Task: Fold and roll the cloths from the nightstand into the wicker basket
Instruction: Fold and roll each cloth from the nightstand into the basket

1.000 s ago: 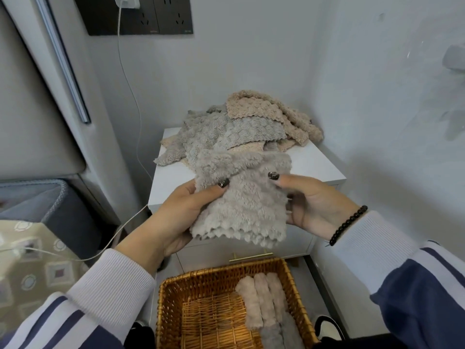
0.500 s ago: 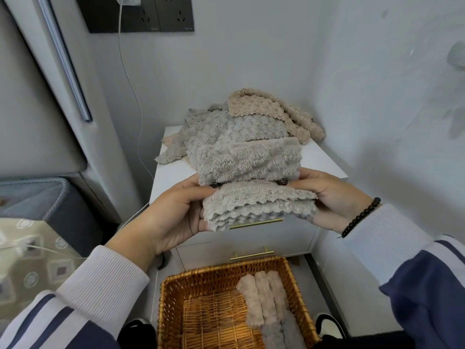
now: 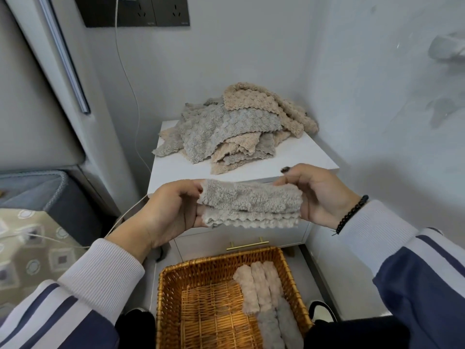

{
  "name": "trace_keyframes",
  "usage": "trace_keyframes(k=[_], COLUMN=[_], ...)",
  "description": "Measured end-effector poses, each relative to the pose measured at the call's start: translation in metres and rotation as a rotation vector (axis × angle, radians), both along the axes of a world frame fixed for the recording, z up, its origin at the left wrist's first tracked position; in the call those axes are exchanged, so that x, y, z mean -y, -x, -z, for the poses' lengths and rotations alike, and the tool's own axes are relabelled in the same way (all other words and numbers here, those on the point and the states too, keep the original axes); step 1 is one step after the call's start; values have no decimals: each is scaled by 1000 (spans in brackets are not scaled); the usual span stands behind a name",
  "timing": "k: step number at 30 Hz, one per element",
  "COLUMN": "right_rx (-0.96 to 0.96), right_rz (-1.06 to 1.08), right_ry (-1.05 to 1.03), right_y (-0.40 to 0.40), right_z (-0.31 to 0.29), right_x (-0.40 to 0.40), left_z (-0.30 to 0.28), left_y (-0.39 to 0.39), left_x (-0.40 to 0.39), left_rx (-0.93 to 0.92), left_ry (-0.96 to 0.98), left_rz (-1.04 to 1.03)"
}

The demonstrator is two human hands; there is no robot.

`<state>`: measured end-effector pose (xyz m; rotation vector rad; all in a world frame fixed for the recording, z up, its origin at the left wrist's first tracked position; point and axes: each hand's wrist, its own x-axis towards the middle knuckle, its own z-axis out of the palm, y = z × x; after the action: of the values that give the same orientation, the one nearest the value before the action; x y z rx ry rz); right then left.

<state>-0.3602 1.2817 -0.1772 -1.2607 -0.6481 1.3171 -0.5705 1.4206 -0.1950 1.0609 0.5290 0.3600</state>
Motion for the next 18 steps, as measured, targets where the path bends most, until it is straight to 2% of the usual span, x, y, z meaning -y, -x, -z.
trace_keyframes(k=[2,4,6,10,12,18], right_rx=[204,373,514,621,696,1075], right_rz=[-11,-52,-76,-63,-147,-526], right_ry=[66,87,98,163,234,403], right_y=[2,8,12,13,15,39], right_z=[11,21,30,46,51,75], right_x=[3,8,14,23,27,31], left_z=[4,10,12,22,31,68], left_y=[0,-1,-2,0,0,-11], left_x=[3,7,14,20,19,22], left_rx=[-78,-190,-227,-291,-310,-516], left_ry=[-67,-217,-356,-462,-488,-796], left_rz=[22,36,92,170,215,387])
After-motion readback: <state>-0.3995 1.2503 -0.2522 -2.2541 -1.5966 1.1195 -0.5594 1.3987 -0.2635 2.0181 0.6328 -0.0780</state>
